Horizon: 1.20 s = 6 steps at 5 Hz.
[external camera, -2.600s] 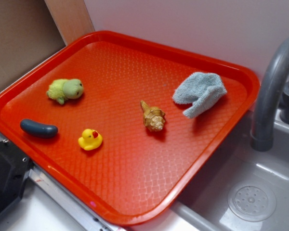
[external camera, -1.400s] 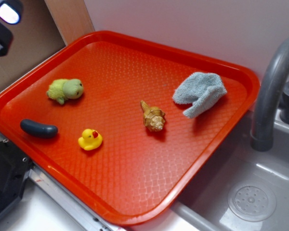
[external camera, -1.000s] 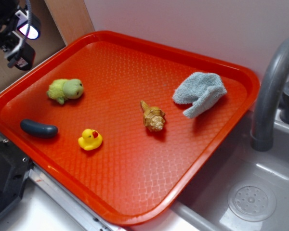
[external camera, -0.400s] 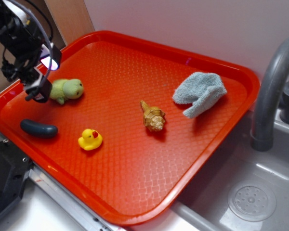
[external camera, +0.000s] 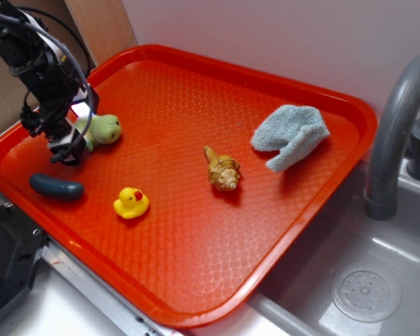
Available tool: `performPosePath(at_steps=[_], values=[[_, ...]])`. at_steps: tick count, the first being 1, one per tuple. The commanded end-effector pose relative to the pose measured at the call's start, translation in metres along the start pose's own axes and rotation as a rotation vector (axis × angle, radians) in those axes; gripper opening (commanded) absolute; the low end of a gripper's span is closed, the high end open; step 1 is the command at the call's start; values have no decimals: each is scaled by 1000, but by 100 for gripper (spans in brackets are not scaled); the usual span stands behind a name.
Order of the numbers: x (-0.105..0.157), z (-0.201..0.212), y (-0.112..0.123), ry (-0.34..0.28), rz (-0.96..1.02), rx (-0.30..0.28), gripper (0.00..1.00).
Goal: Grab the green animal.
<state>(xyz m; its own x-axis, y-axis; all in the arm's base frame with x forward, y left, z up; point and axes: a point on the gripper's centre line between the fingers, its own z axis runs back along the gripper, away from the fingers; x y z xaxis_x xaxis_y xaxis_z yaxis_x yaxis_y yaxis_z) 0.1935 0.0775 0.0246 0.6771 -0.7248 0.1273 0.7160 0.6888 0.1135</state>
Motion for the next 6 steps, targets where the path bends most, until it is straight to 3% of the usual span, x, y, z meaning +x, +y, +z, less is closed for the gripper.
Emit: performPosePath(at_steps=[1,2,3,5,6], values=[[12,-5,3,-20,-62,-2,100],[14,-3,0,-91,-123,-30,0],[13,0,1,-126,-130,-44,0],[17,7,4,-130,-125,-22,0],[25,50,11,-72,-25,73,0]])
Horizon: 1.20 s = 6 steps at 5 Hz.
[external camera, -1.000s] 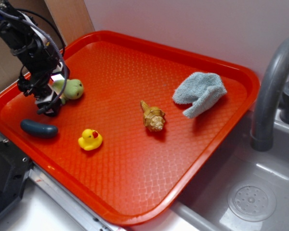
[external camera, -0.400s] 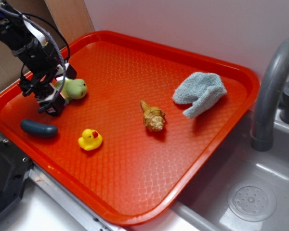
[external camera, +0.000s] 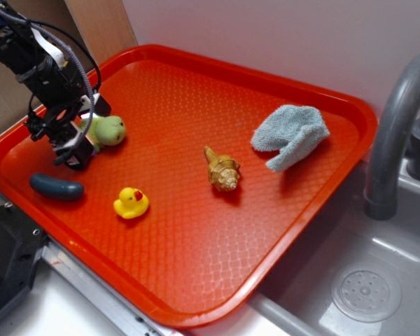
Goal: Grab the green animal.
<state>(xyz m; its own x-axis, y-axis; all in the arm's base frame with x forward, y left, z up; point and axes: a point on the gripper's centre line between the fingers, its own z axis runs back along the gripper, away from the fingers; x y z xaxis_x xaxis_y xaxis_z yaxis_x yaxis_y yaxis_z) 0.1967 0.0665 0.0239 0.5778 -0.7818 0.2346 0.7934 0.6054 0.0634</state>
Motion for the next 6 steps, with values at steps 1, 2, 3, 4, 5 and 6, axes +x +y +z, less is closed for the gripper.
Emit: performPosePath(at_steps=[1,2,3,4,5,6], values=[[36,98,12,130,284,263,0],[49,142,7,157,436,280,0],[70,168,-1,172,625,193,0],[84,176,-2,157,673,186,0],[90,174,3,128,723,248,0],[92,164,7,148,667,248,0]])
